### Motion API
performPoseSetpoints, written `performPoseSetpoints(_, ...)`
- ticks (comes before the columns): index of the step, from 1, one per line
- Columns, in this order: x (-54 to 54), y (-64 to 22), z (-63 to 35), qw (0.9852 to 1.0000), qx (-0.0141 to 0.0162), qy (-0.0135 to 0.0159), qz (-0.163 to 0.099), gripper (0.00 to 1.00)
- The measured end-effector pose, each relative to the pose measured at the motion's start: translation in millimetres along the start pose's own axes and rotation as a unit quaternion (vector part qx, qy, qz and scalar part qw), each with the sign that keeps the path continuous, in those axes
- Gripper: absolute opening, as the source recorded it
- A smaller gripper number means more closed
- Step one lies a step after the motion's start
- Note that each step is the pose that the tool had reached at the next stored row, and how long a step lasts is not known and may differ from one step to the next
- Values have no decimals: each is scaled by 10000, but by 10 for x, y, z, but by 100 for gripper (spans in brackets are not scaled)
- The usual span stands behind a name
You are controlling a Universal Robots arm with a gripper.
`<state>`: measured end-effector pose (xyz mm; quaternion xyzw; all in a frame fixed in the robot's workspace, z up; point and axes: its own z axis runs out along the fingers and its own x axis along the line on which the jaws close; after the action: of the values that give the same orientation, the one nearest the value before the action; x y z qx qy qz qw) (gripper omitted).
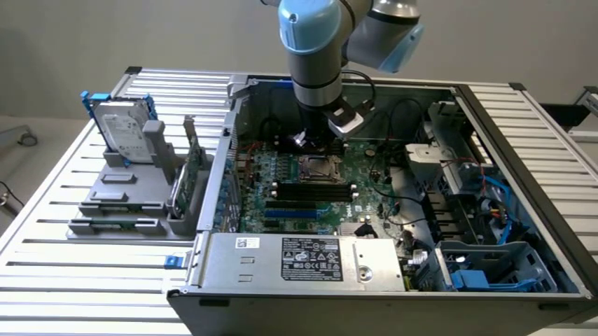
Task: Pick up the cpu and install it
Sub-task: 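Install the first cpu locking lever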
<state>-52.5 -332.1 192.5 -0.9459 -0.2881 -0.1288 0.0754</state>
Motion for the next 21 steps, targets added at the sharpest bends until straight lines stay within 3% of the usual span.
performPoseSetpoints(10,6,5,3,9999,14,41,113,11)
performPoseSetpoints(21,3,8,8,9997,-21,53,234,11)
